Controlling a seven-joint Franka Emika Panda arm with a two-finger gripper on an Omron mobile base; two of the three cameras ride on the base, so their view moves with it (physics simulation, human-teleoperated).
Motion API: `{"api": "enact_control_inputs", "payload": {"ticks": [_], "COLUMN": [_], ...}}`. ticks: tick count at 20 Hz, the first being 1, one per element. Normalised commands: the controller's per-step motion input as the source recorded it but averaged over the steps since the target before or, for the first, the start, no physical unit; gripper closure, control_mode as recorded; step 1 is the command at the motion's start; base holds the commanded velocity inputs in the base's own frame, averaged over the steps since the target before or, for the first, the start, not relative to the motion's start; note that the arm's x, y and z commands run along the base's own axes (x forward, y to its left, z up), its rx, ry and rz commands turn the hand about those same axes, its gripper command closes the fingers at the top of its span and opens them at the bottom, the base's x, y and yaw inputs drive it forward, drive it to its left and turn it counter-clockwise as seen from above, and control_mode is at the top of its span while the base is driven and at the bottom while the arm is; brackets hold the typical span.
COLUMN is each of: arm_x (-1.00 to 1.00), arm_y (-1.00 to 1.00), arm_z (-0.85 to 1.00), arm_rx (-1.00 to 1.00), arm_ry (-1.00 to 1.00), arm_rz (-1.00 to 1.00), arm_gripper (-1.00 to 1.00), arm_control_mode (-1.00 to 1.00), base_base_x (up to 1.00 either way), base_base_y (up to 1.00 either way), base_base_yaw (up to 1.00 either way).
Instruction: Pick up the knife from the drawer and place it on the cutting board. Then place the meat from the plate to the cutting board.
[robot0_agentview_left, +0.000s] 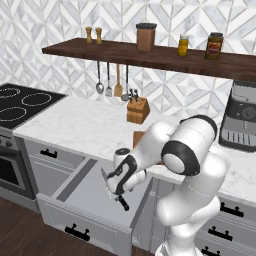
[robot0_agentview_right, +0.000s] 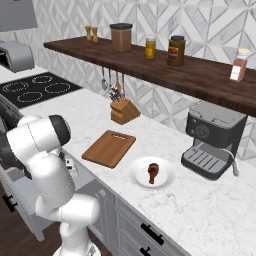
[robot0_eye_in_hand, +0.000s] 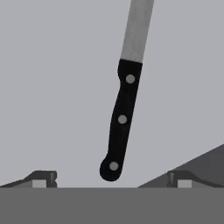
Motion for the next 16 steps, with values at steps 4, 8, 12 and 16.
{"api": "enact_control_inputs", "payload": {"ticks": [4,8,12,16], "arm_x": [0.23,0.25,0.13,0.01], "arm_y": [0.00,0.00,0.02,0.14], "arm_z": [-0.13,-0.11,-0.14,-0.18], "arm_rx": [-0.01,0.00,0.00,0.00], "arm_ry": [0.00,0.00,0.00,-0.02], "arm_rz": [0.00,0.00,0.00,0.00], "arm_gripper": [-1.00,-1.00,-1.00,-1.00], "arm_control_mode": [-1.00,-1.00,-1.00,-1.00], "base_base_x": [0.00,0.00,0.00,0.00], "base_base_y": [0.00,0.00,0.00,0.00], "base_base_yaw": [0.00,0.00,0.00,0.00]}}
